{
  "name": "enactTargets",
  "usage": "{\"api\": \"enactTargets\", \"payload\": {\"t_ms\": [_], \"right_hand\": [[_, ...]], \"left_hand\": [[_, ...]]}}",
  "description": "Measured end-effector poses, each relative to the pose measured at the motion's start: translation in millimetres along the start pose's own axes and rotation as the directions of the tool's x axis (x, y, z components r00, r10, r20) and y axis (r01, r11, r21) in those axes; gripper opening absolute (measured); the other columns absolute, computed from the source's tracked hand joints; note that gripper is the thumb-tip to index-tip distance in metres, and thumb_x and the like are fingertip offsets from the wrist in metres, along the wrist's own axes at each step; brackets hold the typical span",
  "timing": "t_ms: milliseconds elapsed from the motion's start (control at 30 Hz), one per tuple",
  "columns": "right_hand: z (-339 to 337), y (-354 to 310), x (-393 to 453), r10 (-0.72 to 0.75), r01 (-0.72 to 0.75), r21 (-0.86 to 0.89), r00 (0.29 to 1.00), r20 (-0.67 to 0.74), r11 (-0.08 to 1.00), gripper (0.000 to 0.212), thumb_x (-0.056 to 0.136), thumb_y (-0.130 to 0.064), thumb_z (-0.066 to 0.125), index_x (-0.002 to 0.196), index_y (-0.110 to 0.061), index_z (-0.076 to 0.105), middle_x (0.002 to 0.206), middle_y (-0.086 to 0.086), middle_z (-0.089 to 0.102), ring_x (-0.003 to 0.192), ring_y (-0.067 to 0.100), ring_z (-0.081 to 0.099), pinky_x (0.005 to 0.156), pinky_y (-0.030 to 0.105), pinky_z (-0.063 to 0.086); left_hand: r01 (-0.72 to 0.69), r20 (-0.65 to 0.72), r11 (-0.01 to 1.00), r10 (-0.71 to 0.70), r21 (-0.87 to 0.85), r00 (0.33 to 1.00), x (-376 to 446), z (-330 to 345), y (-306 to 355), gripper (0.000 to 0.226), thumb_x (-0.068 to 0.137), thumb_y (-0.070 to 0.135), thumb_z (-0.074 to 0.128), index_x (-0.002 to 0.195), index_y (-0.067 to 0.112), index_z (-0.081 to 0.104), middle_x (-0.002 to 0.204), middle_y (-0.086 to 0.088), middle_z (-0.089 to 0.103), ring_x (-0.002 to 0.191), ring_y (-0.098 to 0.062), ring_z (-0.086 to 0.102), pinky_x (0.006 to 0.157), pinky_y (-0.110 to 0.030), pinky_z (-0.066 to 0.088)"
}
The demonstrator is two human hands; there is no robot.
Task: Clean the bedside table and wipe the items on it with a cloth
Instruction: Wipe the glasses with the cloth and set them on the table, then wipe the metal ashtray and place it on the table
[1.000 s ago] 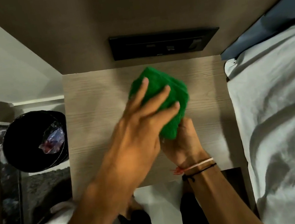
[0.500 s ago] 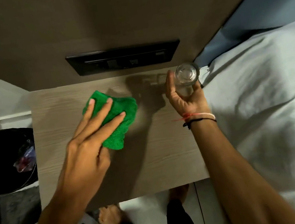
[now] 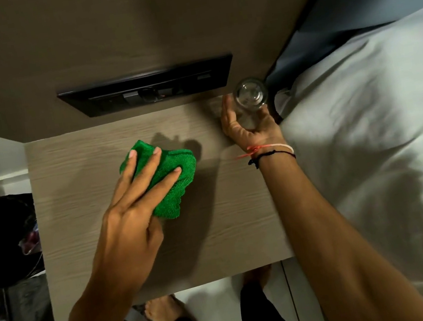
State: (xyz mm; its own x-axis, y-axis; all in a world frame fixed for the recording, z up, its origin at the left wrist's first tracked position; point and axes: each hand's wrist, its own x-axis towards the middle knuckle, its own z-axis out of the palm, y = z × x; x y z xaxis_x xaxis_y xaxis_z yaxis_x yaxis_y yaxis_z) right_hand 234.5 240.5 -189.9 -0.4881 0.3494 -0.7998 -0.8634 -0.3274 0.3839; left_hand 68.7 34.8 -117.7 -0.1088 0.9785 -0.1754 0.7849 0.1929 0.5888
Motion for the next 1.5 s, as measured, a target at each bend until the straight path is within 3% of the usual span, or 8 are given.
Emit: {"api": "enactTargets", "payload": {"t_ms": [467,533,633,733,1067,1267,1400,1500], "right_hand": [[-12,-10,-129,-0.298,0.324,-0.535,0.945,0.137,0.78,0.033,0.099,-0.029,0.058,0.115,-0.001,0.054,0.099,0.019,0.063,0.1,0.031,0.066,0.09,0.041,0.055],[-15,-26,-170,-0.616,0.65,-0.658,0.709,0.343,0.38,0.013,0.097,-0.017,0.063,0.102,-0.005,0.06,0.078,0.009,0.063,0.076,0.024,0.064,0.078,0.039,0.057],[-31,-74,-236,-0.779,0.484,-0.677,-0.016,0.627,-0.555,0.021,0.091,-0.024,0.07,0.105,-0.01,0.07,0.097,0.006,0.07,0.093,0.019,0.066,0.084,0.038,0.056],[-55,-130,-272,-0.709,-0.075,-0.747,-0.266,0.654,-0.661,0.045,0.087,-0.042,0.065,0.125,-0.02,0.064,0.136,0.011,0.053,0.13,0.029,0.047,0.106,0.037,0.04],[-123,-201,-279,-0.788,-0.525,-0.73,-0.167,0.593,-0.438,0.062,0.094,-0.064,0.04,0.149,-0.033,0.043,0.157,0.014,0.038,0.146,0.036,0.032,0.111,0.05,0.031],[-96,-147,-289,-0.71,0.436,-0.6,-0.141,0.69,-0.67,0.048,0.096,-0.044,0.057,0.134,-0.016,0.063,0.11,-0.005,0.07,0.104,0.004,0.065,0.09,0.022,0.052],[-64,-70,-251,-0.659,0.867,-0.485,0.431,0.616,0.113,0.055,0.095,-0.045,0.051,0.135,-0.009,0.063,0.12,0.017,0.07,0.119,0.031,0.063,0.11,0.046,0.047],[-55,-5,-211,-0.339,0.594,-0.501,0.79,0.511,0.629,0.06,0.097,-0.044,0.046,0.141,-0.004,0.055,0.114,0.018,0.069,0.109,0.031,0.063,0.098,0.043,0.052]], "left_hand": [[-0.372,-0.218,0.928,0.358,-0.027,0.908,54,-9,124,0.079,0.071,-0.01,0.042,0.145,0.017,0.04,0.16,-0.001,0.029,0.154,-0.025,0.015,0.127,-0.034,0.015],[-0.438,-0.203,0.899,0.425,-0.022,0.882,61,-1,153,0.082,0.069,-0.012,0.042,0.145,0.018,0.042,0.16,-0.004,0.03,0.154,-0.028,0.016,0.125,-0.047,0.019],[-0.578,-0.146,0.816,0.574,0.015,0.806,67,28,206,0.082,0.063,-0.015,0.044,0.139,0.013,0.053,0.157,-0.011,0.037,0.151,-0.036,0.021,0.123,-0.057,0.015],[-0.683,-0.093,0.729,0.683,0.038,0.724,71,62,252,0.075,0.067,-0.018,0.045,0.136,0.009,0.057,0.154,-0.016,0.041,0.149,-0.04,0.024,0.123,-0.058,0.017],[-0.754,0.002,0.656,0.755,-0.036,0.656,64,122,311,0.061,0.081,-0.015,0.038,0.135,0.006,0.057,0.15,-0.021,0.044,0.146,-0.044,0.028,0.119,-0.061,0.025],[-0.634,-0.085,0.768,0.629,-0.091,0.773,63,88,284,0.081,0.066,-0.027,0.042,0.139,0.007,0.053,0.155,-0.016,0.039,0.149,-0.037,0.026,0.121,-0.055,0.026],[-0.495,-0.228,0.86,0.461,-0.123,0.858,60,36,238,0.089,0.062,-0.028,0.043,0.142,0.009,0.05,0.158,-0.012,0.037,0.151,-0.028,0.026,0.125,-0.04,0.024],[-0.383,-0.261,0.917,0.344,-0.115,0.902,56,-1,194,0.087,0.066,-0.025,0.043,0.143,0.014,0.049,0.159,-0.008,0.035,0.151,-0.026,0.024,0.125,-0.037,0.022]]}}
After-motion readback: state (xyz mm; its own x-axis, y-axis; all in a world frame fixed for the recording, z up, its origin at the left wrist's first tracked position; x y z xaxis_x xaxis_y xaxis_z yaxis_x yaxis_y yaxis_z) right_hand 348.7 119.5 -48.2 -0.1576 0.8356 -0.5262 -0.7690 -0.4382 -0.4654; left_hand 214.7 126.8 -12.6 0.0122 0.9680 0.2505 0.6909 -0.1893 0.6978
